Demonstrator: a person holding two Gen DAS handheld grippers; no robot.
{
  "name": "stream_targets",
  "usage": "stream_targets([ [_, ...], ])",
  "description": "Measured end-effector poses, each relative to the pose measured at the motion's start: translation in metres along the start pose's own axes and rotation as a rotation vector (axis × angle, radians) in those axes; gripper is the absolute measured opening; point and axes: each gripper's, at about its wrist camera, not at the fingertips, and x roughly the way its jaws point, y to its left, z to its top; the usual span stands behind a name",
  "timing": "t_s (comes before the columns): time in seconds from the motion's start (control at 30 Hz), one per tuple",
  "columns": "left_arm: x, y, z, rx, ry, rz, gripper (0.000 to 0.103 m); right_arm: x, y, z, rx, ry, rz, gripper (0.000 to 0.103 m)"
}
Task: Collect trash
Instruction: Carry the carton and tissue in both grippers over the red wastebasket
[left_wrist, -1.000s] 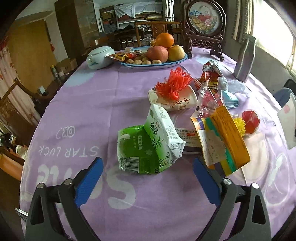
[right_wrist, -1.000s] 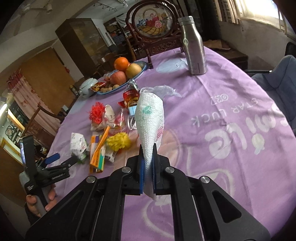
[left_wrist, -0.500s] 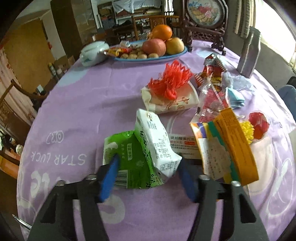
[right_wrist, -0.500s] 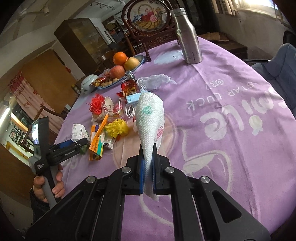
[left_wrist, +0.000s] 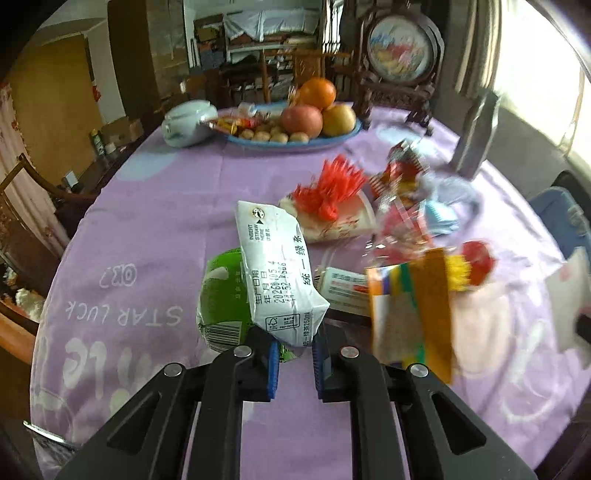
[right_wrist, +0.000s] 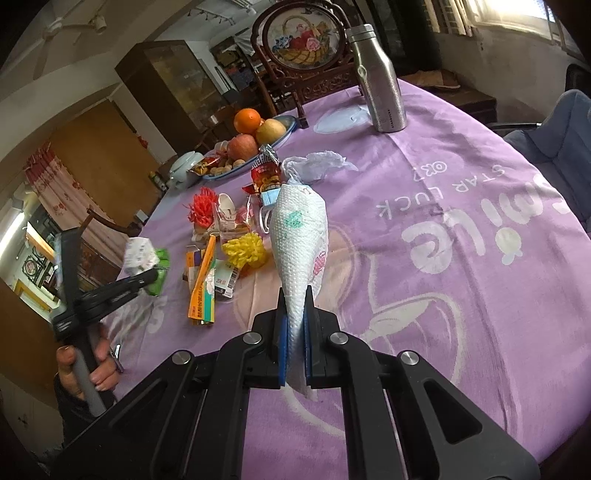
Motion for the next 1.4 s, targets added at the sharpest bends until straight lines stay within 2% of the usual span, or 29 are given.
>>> stream_targets([
  [0.2,-0.038,-0.004,-0.014,-0.008,-0.057,-0.117,0.015,-0.012,0.01,-0.009,-0.056,-0.035,-0.031,0.008],
  [0.4,-0.058,-0.028,-0.024,0.037,-0.061,-0.188,0.015,-0.023,0.016,-0.022,-0.092,-0.044,-0.058,0.008],
  [0.47,-0.064,-0.043,-0.028,0.065,-0.056,-0.217,0.015,-0.031,0.013,-0.027,-0.096,-0.059,-0.093,0.008],
  [0.57,-0.077,-0.075,-0.035,0.134,-0.068,-0.268,0.015,-0.05,0.004,-0.037,-0.097,-0.092,-0.146,0.008],
  [0.77,-0.113,-0.144,-0.057,0.287,-0.104,-0.387,0.015,-0.099,-0.015,-0.058,-0.084,-0.171,-0.194,0.008],
  [0.9,-0.128,-0.197,-0.078,0.423,-0.094,-0.472,0.015,-0.134,-0.029,-0.081,-0.059,-0.224,-0.242,0.008],
  [1.07,-0.141,-0.262,-0.108,0.583,-0.062,-0.579,0.015,-0.177,-0.065,-0.124,0.034,-0.288,-0.321,0.008],
  [1.17,-0.145,-0.31,-0.133,0.707,-0.031,-0.636,0.015,-0.195,-0.094,-0.149,0.113,-0.269,-0.373,0.008],
  [1.27,-0.144,-0.343,-0.154,0.793,-0.004,-0.664,0.015,-0.207,-0.13,-0.176,0.198,-0.226,-0.45,0.008],
  [1.4,-0.135,-0.387,-0.183,0.894,0.052,-0.716,0.015,-0.217,-0.168,-0.208,0.293,-0.168,-0.508,0.008],
])
